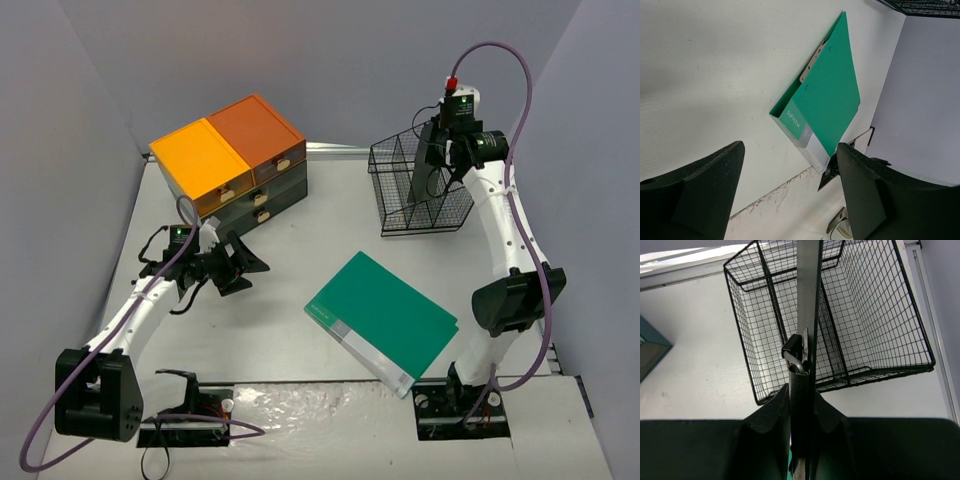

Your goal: Organize the desk

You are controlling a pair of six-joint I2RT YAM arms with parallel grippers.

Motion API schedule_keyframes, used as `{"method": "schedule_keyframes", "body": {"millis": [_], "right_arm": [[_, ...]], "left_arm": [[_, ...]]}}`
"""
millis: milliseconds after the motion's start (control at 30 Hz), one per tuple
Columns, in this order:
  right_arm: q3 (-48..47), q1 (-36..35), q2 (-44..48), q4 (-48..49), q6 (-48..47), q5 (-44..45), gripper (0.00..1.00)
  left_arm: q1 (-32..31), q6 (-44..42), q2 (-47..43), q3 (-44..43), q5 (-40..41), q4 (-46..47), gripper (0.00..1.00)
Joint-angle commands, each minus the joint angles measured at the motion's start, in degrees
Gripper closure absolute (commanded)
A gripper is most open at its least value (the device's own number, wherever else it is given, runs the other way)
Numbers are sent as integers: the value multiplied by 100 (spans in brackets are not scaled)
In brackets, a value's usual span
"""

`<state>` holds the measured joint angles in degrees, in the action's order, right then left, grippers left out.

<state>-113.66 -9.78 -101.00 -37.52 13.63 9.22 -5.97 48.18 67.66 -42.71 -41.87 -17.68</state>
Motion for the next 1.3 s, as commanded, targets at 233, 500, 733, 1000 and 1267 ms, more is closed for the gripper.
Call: {"method": "schedule_keyframes", "body": {"millis": [233, 500, 733, 1000, 1267], "right_arm": [[-638, 348, -310, 326, 133, -744, 100], [-945, 460, -426, -184, 209, -1404, 100], [-1422, 460, -451, -588, 57, -1521, 100], [-1377, 460, -607, -580, 9, -1431, 100], [-1336, 460, -864, -590, 93, -1417, 100]], "left_arm": [[17, -72, -95, -398, -19, 39, 29], [17, -79, -90, -381, -27, 39, 29], [10, -90, -95, -387, -32, 19, 29], [9, -46, -104, -352, -40, 54, 29], [10, -52, -110, -363, -21, 13, 29]]}}
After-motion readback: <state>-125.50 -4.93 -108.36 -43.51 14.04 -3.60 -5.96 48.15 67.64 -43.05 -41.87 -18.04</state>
